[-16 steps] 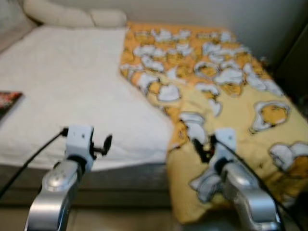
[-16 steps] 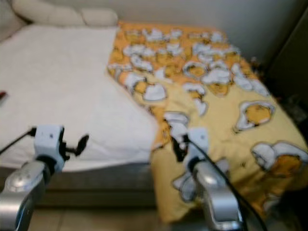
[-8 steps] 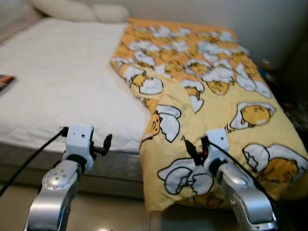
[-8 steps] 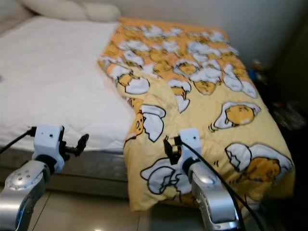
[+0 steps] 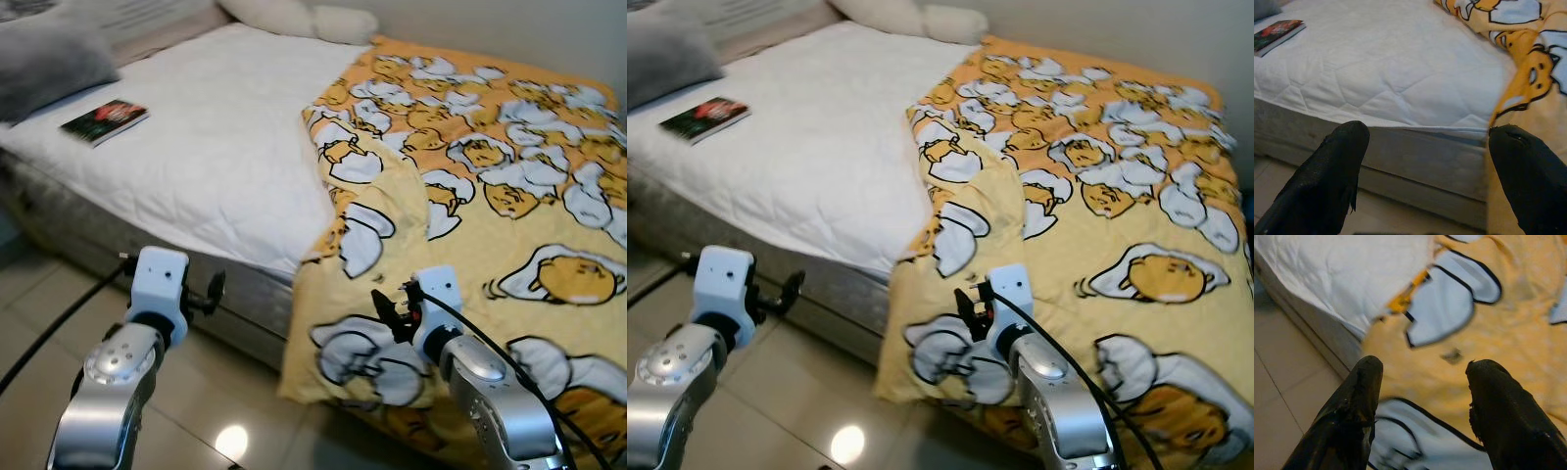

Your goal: Clean up the room

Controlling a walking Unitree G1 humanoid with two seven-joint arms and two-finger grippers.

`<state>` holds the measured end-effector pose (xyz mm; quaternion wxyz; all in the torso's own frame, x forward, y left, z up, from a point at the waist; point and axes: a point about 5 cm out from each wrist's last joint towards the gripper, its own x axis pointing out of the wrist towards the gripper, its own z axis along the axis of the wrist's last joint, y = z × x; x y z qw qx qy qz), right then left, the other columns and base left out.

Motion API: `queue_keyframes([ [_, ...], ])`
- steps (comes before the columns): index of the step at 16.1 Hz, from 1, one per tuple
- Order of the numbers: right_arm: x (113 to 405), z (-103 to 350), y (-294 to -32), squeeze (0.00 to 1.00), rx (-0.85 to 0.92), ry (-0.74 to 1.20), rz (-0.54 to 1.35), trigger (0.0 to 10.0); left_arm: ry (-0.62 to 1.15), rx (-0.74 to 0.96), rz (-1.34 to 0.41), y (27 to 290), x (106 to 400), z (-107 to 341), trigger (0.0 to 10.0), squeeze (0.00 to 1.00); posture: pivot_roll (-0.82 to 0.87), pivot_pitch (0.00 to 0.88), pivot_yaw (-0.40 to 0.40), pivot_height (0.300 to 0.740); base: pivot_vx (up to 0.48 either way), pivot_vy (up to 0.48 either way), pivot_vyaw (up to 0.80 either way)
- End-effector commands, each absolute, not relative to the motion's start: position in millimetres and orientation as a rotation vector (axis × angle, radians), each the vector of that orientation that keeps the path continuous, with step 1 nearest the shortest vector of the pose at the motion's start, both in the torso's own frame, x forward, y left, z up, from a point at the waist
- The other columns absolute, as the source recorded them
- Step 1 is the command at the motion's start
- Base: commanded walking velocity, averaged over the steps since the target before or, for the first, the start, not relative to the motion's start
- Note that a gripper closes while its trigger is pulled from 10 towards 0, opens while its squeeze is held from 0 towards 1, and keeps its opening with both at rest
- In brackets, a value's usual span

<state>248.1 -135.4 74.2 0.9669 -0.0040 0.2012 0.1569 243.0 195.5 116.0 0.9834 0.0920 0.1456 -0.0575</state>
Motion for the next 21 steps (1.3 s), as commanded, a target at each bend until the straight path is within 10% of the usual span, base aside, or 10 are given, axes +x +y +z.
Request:
queue_keyframes([
  [1, 249, 75, -144, 0.0, -0.015, 0.402, 0.284, 10.0, 0.284, 0.2, -0.135, 190, 244, 116, 10.0, 0.0, -0.1, 0.0, -0.018, 0.74, 0.0, -0.386, 0.0],
  [21, 248, 70, -156, 0.0, 0.066, 0.451, 0.205, 10.0, 0.25, 0.174, -0.141, 184, 240, 118, 10.0, 0.0, -0.12, 0.0, -0.039, 0.74, 0.097, 0.0, -0.22],
])
